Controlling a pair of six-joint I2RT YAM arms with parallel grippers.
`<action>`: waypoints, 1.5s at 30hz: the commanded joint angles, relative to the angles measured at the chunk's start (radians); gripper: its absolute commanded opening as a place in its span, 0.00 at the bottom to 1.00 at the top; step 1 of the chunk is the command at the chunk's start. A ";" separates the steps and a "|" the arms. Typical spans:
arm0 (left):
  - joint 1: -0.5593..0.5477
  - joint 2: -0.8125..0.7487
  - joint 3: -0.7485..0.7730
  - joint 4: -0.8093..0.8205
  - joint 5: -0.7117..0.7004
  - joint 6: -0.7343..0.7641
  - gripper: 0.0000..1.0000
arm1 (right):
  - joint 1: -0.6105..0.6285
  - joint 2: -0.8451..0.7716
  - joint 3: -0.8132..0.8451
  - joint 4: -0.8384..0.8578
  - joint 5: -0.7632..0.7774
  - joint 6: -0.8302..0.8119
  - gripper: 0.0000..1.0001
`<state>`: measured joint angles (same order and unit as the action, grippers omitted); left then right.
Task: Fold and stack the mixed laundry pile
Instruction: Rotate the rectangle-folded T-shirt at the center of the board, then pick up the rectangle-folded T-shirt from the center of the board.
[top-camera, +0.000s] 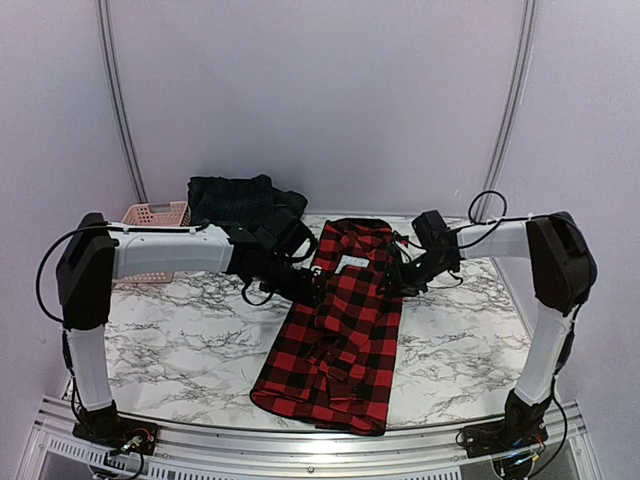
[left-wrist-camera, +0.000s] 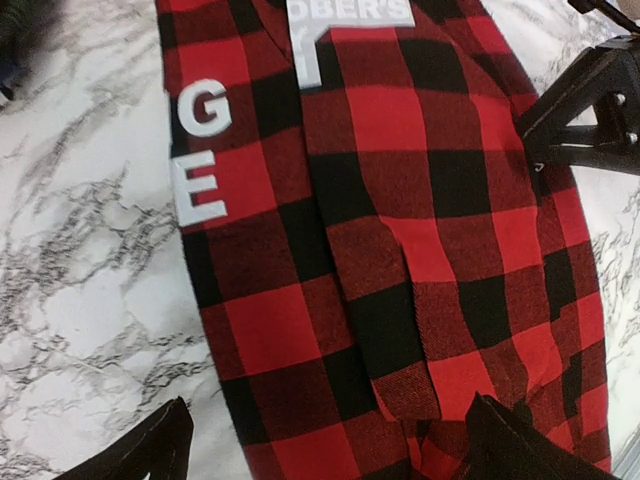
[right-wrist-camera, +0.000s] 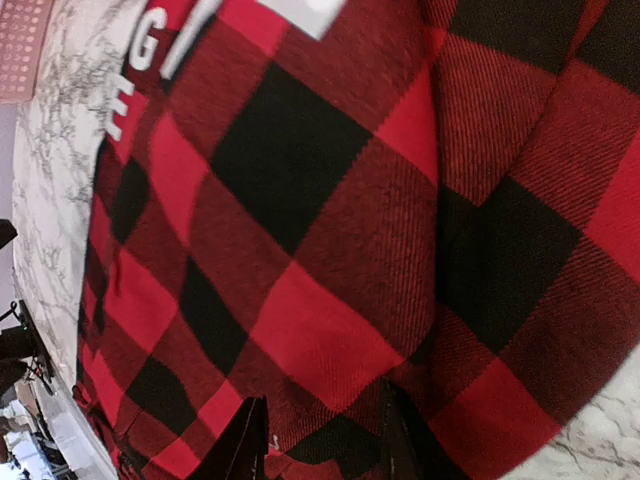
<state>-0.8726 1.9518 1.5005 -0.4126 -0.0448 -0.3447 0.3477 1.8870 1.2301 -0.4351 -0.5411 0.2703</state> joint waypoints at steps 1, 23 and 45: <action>-0.004 0.085 0.025 -0.006 0.087 -0.019 0.99 | 0.009 0.107 0.040 0.076 0.035 0.011 0.34; 0.078 0.059 0.107 0.038 0.087 -0.002 0.99 | -0.064 0.189 0.559 -0.104 0.109 -0.089 0.51; 0.041 -0.451 -0.568 0.174 0.284 -0.378 0.98 | -0.085 -0.674 -0.375 -0.063 -0.031 0.163 0.81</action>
<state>-0.7662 1.5841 1.0348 -0.2996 0.1680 -0.5930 0.2031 1.3529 1.0012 -0.4110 -0.5739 0.3588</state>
